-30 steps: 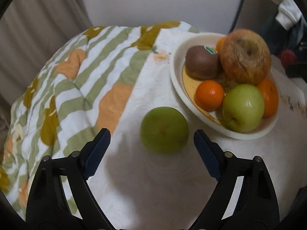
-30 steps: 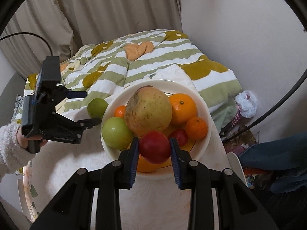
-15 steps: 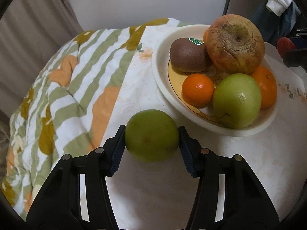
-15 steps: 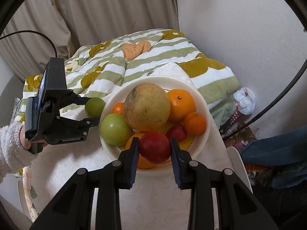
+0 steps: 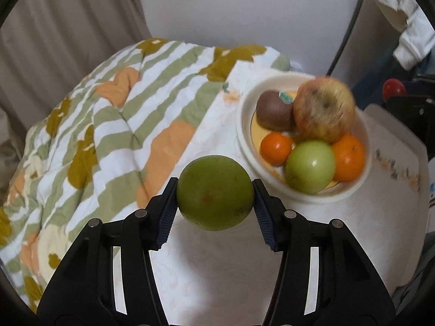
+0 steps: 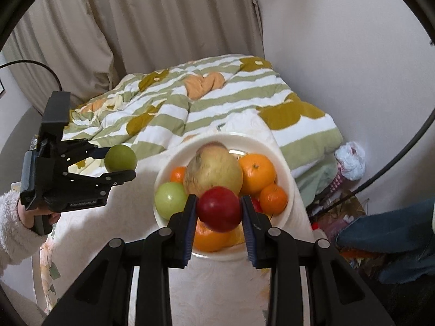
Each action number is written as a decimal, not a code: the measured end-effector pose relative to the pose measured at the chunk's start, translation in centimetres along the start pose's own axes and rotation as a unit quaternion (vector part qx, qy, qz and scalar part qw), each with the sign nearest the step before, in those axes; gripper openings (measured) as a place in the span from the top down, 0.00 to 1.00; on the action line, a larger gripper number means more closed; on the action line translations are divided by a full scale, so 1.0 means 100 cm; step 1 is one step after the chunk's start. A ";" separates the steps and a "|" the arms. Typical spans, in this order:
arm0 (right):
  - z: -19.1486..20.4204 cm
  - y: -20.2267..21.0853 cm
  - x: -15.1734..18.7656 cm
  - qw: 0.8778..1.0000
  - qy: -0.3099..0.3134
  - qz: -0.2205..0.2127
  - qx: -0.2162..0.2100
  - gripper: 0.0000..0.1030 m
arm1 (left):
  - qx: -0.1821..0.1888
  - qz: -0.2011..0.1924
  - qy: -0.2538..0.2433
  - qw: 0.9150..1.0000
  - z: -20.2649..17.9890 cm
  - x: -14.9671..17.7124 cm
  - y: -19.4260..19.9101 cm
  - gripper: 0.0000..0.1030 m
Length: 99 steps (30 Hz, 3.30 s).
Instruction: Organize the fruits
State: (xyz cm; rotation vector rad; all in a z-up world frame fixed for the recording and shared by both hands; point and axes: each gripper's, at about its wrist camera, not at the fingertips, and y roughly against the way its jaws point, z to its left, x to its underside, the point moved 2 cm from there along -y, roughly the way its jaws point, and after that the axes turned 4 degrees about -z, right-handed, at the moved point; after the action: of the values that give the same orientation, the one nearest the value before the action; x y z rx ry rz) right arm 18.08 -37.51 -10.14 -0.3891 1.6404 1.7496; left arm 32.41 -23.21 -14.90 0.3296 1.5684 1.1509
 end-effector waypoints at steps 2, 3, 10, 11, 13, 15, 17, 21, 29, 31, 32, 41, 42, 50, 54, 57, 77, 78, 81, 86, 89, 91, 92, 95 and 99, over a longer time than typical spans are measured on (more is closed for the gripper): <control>-0.003 0.003 -0.007 1.000 0.005 -0.006 -0.005 0.72 | -0.003 -0.008 0.017 1.000 -0.002 -0.009 0.009 0.42; -0.006 0.005 -0.011 1.000 0.007 -0.008 -0.008 0.72 | -0.005 -0.012 0.025 1.000 -0.003 -0.014 0.013 0.42; -0.025 0.011 -0.034 0.999 0.027 -0.025 -0.032 0.72 | -0.010 -0.034 0.074 0.997 -0.014 -0.047 0.017 0.42; -0.029 0.010 -0.037 0.999 0.032 -0.027 -0.035 0.72 | -0.011 -0.035 0.078 0.996 -0.016 -0.051 0.016 0.42; -0.035 0.007 -0.044 0.998 0.041 -0.027 -0.044 0.72 | -0.013 -0.037 0.089 0.995 -0.021 -0.059 0.009 0.42; -0.042 0.001 -0.051 0.997 0.054 -0.026 -0.052 0.72 | -0.011 -0.035 0.104 0.994 -0.024 -0.064 0.001 0.42; -0.048 -0.005 -0.055 0.996 0.064 -0.022 -0.060 0.72 | -0.004 -0.031 0.126 0.992 -0.025 -0.066 -0.009 0.42; -0.056 -0.017 -0.061 0.994 0.080 -0.015 -0.072 0.72 | 0.001 -0.015 0.161 0.987 -0.027 -0.065 -0.031 0.42; -0.065 -0.037 -0.062 0.995 0.065 -0.003 -0.080 0.72 | 0.022 0.033 0.191 0.981 -0.021 -0.056 -0.062 0.42; -0.066 -0.039 -0.062 0.995 0.053 0.001 -0.083 0.72 | 0.019 0.046 0.192 0.980 -0.020 -0.055 -0.067 0.41; -0.067 -0.040 -0.062 0.995 0.048 0.003 -0.084 0.72 | 0.018 0.049 0.193 0.980 -0.019 -0.054 -0.068 0.40; -0.064 -0.044 -0.066 0.995 0.045 0.010 -0.088 0.72 | -0.014 0.012 0.205 0.979 -0.004 -0.063 -0.037 0.00; -0.064 -0.045 -0.067 0.995 0.047 0.011 -0.089 0.72 | -0.019 0.008 0.211 0.977 -0.001 -0.063 -0.031 0.00; -0.054 -0.068 -0.079 0.989 0.062 0.047 -0.122 0.72 | -0.080 0.003 0.231 0.970 0.007 -0.052 0.007 0.00; -0.050 -0.087 -0.079 0.985 0.063 0.070 -0.144 0.72 | -0.092 0.003 0.262 0.961 0.011 -0.042 0.022 0.00; -0.046 -0.100 -0.078 0.983 0.064 0.085 -0.152 0.72 | -0.109 0.008 0.271 0.956 0.008 -0.033 0.031 0.00; -0.050 -0.128 -0.072 0.983 0.067 0.098 -0.143 0.15 | -0.155 0.032 0.316 0.935 -0.019 0.021 0.057 0.00; -0.050 -0.124 -0.072 0.984 0.070 0.092 -0.136 0.13 | -0.156 0.030 0.316 0.935 -0.020 0.022 0.060 0.00; -0.045 -0.111 -0.073 0.986 0.078 0.081 -0.122 0.01 | -0.162 0.024 0.313 0.936 -0.023 0.025 0.070 0.00; -0.026 -0.068 -0.080 0.988 0.104 0.049 -0.106 0.01 | -0.182 -0.001 0.303 0.935 -0.026 0.027 0.105 0.00; -0.006 -0.032 -0.079 0.987 0.121 0.032 -0.105 0.01 | -0.190 -0.029 0.307 0.932 -0.029 0.030 0.139 0.00; 0.006 -0.007 -0.075 0.986 0.125 0.019 -0.105 0.01 | -0.205 -0.041 0.306 0.929 -0.032 0.033 0.160 0.00; 0.014 0.007 -0.072 0.987 0.126 0.013 -0.101 0.01 | -0.213 -0.047 0.305 0.927 -0.034 0.034 0.170 0.00; 0.034 0.042 -0.062 0.987 0.127 -0.002 -0.094 0.01 | -0.236 -0.064 0.305 0.920 -0.042 0.042 0.203 0.00; 0.058 0.085 -0.043 0.987 0.131 -0.025 -0.087 0.01 | -0.271 -0.091 0.309 0.907 -0.055 0.055 0.244 0.00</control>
State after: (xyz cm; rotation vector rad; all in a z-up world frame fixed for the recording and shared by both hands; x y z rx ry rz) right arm 16.95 -32.76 -0.09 -0.7629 1.6424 1.8718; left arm 17.10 -10.04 0.87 -0.5965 1.6688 1.5696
